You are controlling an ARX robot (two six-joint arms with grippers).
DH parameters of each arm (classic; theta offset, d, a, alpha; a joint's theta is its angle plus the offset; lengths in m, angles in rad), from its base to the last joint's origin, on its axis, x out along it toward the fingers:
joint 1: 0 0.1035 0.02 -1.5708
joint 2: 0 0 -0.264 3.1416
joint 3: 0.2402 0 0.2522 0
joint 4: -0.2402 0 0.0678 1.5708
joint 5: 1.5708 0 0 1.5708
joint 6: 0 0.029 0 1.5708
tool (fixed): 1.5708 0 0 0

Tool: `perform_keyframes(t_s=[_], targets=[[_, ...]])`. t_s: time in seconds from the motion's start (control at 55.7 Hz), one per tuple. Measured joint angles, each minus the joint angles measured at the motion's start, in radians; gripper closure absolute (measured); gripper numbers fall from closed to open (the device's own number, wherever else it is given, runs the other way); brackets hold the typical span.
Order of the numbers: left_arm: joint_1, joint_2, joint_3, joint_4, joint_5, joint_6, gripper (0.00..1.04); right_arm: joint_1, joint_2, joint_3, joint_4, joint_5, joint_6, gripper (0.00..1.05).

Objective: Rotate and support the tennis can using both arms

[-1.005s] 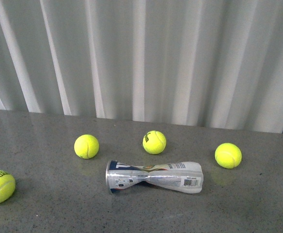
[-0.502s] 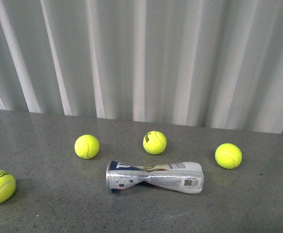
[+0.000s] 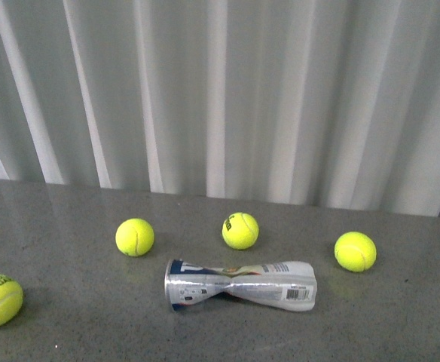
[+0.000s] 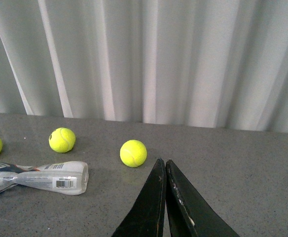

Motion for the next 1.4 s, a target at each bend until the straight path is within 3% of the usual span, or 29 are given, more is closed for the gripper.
perform_keyframes(t_s=[0.359, 0.466, 0.843, 1.364, 1.399], targets=[[0.0, 0.0, 0.0, 0.0, 0.0, 0.0, 0.07, 0.0, -0.111, 0.0, -0.11, 0.0, 0.0, 1.01], [0.0, 0.0, 0.0, 0.0, 0.0, 0.0, 0.07, 0.0, -0.242, 0.001, -0.275, -0.002, -0.001, 1.01], [0.0, -0.001, 0.0, 0.0, 0.0, 0.0, 0.07, 0.0, -0.28, 0.001, -0.286, -0.002, -0.002, 1.01], [0.0, -0.001, 0.0, 0.0, 0.0, 0.0, 0.07, 0.0, -0.28, 0.001, -0.286, -0.002, -0.002, 0.07], [0.0, -0.001, 0.0, 0.0, 0.0, 0.0, 0.07, 0.0, -0.28, 0.001, -0.286, -0.002, -0.001, 0.06]])
